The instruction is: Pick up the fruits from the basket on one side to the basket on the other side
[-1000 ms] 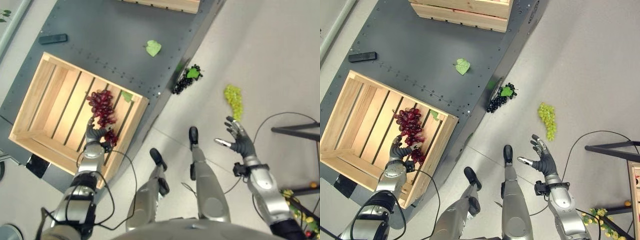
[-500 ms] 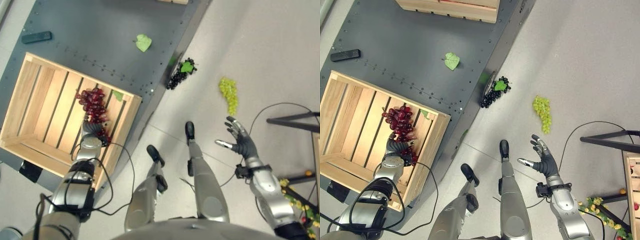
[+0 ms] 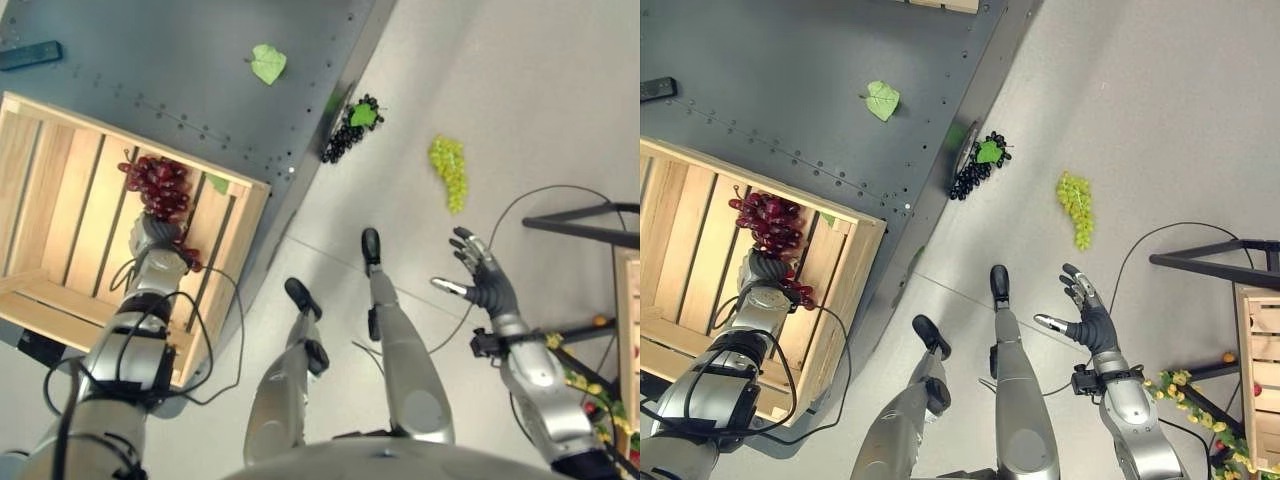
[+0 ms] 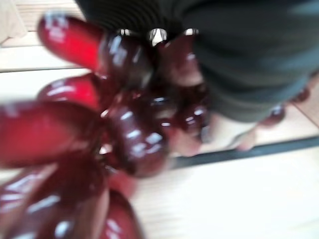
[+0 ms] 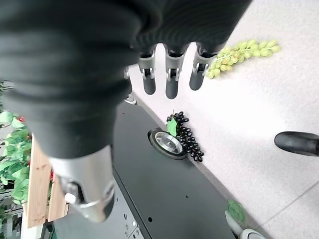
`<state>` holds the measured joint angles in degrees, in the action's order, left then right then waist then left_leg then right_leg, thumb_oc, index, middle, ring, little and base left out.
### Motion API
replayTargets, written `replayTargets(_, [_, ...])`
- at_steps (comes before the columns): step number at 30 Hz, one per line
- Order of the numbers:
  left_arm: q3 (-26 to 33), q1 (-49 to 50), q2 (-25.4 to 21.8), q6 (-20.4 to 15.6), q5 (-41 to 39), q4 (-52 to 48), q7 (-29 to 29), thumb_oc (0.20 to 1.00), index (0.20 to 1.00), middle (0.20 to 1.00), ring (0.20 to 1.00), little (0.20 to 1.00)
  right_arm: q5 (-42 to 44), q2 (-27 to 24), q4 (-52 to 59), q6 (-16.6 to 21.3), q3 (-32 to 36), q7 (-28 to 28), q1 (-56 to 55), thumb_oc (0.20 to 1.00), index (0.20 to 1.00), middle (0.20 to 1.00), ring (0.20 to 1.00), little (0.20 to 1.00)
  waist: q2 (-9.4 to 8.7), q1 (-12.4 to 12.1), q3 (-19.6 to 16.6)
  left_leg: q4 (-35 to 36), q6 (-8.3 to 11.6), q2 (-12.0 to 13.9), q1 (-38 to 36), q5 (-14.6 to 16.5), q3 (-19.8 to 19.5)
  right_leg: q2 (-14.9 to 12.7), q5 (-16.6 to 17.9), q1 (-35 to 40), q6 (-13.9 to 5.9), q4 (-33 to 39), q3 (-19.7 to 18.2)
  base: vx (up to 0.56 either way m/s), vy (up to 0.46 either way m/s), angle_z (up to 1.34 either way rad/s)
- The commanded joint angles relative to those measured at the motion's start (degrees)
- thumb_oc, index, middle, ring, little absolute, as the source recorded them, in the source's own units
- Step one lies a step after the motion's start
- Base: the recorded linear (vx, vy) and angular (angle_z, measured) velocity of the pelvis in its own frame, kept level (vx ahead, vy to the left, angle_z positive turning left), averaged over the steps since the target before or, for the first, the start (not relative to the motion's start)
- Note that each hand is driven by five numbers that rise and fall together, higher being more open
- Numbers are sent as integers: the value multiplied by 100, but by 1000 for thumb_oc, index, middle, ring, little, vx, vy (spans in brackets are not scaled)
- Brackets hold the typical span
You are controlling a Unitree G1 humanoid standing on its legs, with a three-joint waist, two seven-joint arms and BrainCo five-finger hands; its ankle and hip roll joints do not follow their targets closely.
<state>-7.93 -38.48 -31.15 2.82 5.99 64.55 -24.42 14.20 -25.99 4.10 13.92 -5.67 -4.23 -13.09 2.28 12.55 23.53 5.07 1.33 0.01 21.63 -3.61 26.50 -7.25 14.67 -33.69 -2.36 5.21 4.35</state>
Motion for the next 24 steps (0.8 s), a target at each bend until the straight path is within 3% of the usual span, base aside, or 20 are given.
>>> replayTargets(1, [-353, -223, 392, -78, 248, 285, 212, 200, 200, 200, 200, 200, 130, -216, 519, 435, 85, -46, -249, 1000, 1000, 1000, 1000, 1000, -180, 88, 76, -49, 457, 215, 305, -158, -239, -99, -681, -3, -761, -497, -44, 0, 0, 0])
replayTargets(12, [-422, 32, 338, -248, 312, -151, 198, 200, 200, 200, 200, 200, 34, -301, 477, 470, 79, -83, -213, 1000, 1000, 1000, 1000, 1000, -54, 9, 4, -21, 473, 190, 271, -200, -337, -55, -632, 84, -746, -395, 2, 0, 0, 0])
replayTargets(17, [-460, 528, -38, -451, 488, -1145, 399, 200, 200, 200, 200, 200, -46, -321, 359, 452, 114, -30, -192, 1000, 1000, 1000, 1000, 1000, 70, -101, -63, -20, 478, 171, 172, -200, -364, -39, -667, 218, -735, -379, 41, 1, -1, -1])
replayTargets(18, [-388, 856, -285, -555, 573, -1724, 463, 200, 200, 200, 200, 200, -70, -309, 242, 436, 160, 4, -152, 1000, 1000, 1000, 1000, 1000, 164, -185, -91, -21, 491, 161, 122, -202, -400, -39, -689, 304, -728, -364, 68, 0, 0, 0])
replayTargets(21, [-259, 1202, -544, -642, 641, -2210, 603, 200, 200, 200, 200, 200, -88, -314, 158, 434, 197, 40, -95, 1000, 1000, 1000, 1000, 1000, 237, -251, -117, -23, 498, 158, 63, -201, -424, -35, -718, 396, -718, -358, 87, 3, -3, 1])
replayTargets(22, [-117, 1589, -852, -734, 734, -2725, 770, 200, 200, 200, 200, 200, -73, -326, 63, 432, 211, 129, -57, 1000, 1000, 1000, 1000, 1000, 302, -313, -168, -21, 505, 166, -6, -196, -463, -26, -736, 484, -709, -332, 108, -63, -48, 3])
replayTargets(23, [-30, 1750, -977, -804, 723, -2881, 886, 200, 200, 200, 200, 200, -46, -319, 28, 414, 231, 199, -56, 1000, 1000, 1000, 1000, 1000, 310, -334, -158, -40, 465, 171, 29, -324, -420, -29, -639, 460, -653, -348, 137, 19, -20, 5])
replayTargets(24, [-26, 1765, -982, -802, 724, -2890, 892, 200, 200, 200, 200, 200, -45, -318, 22, 413, 224, 199, -58, 1000, 1000, 1000, 1000, 1000, 331, -344, -192, -23, 509, 168, -34, -200, -481, -21, -749, 530, -702, -324, 116, -74, -39, 4])
